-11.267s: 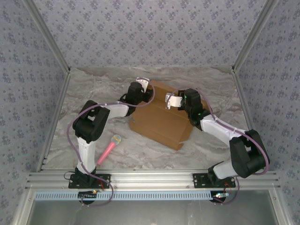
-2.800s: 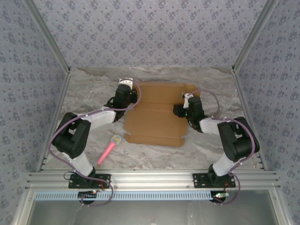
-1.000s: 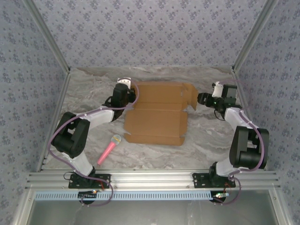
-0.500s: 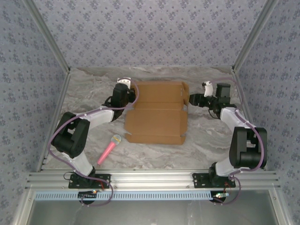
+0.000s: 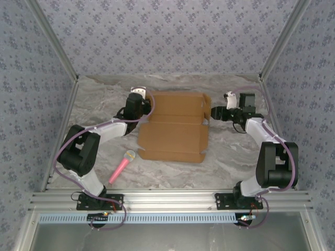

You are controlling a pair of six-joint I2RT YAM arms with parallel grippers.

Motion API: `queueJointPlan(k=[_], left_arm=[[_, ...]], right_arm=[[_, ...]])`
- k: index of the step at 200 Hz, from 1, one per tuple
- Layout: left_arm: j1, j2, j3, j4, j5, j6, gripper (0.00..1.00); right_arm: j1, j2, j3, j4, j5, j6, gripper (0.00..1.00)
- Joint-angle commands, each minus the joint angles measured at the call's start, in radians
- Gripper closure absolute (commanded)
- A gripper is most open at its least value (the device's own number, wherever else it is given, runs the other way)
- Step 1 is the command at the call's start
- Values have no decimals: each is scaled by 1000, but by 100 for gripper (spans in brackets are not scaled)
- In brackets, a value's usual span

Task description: Fold the paper box

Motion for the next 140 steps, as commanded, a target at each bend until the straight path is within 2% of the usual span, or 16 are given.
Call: queueJointPlan(k=[1, 54, 140], left_arm=[[-2, -27, 48, 22, 18, -5, 100], [-2, -30, 52, 20, 20, -2, 100], [-2, -37, 41, 19, 18, -4, 100]], right_arm=[[5, 6, 41, -146, 56, 35, 43], [4, 27, 33, -189, 47, 69, 43], [28, 14, 33, -192, -74, 100, 42]])
